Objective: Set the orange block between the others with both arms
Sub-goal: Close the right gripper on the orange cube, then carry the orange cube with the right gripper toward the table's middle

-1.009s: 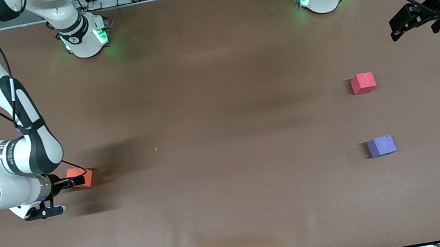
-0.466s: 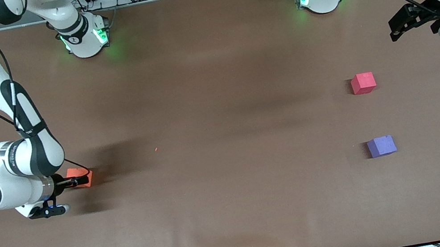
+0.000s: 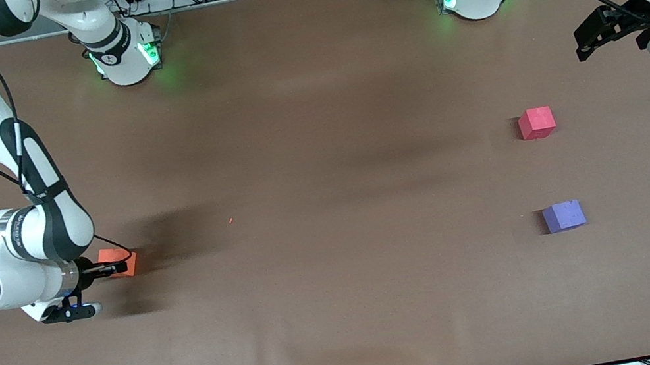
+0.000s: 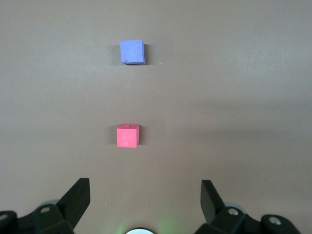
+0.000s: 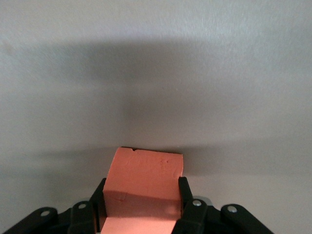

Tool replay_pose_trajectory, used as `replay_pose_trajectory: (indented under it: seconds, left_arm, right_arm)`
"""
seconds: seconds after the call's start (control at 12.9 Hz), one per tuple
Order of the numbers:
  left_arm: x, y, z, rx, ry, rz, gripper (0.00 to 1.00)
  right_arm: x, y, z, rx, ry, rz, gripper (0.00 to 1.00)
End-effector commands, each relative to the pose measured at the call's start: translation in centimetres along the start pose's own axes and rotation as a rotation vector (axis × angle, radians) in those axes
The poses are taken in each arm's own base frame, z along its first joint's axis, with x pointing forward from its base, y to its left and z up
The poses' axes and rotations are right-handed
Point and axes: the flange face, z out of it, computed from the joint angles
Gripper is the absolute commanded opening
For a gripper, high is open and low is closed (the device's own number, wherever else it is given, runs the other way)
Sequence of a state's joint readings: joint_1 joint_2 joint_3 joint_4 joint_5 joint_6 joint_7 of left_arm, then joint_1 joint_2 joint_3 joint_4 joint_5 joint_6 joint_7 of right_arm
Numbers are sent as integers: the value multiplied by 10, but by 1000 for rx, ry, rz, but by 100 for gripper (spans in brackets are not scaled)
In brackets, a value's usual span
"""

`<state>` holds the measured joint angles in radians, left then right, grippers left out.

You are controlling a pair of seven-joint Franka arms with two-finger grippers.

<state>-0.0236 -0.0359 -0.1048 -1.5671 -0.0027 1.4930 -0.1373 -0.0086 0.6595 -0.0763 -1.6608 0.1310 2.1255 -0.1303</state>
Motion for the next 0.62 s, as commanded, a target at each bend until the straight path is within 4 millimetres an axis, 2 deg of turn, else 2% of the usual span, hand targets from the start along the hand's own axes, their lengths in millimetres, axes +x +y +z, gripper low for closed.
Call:
replay_pose_trajectory:
  seconds: [0.0, 0.16, 0.23, 0.39, 0.54]
  left_arm:
    - [1, 0, -6, -14, 7, 2, 100]
    - [2, 1, -5, -14, 9, 1, 100]
    - [2, 1, -5, -15, 12, -1, 100]
    - [3, 1, -5, -15, 15, -1, 100]
    - [3, 1, -5, -15, 15, -1, 100]
  right_arm:
    - [11, -38, -65, 8, 107, -35, 34]
    - [10, -99, -96, 8, 155, -26, 34]
    - [5, -134, -103, 12, 166, -8, 35]
    - [-8, -203, -104, 25, 169, 13, 35]
    - [-27, -277, -97, 131, 140, 77, 35]
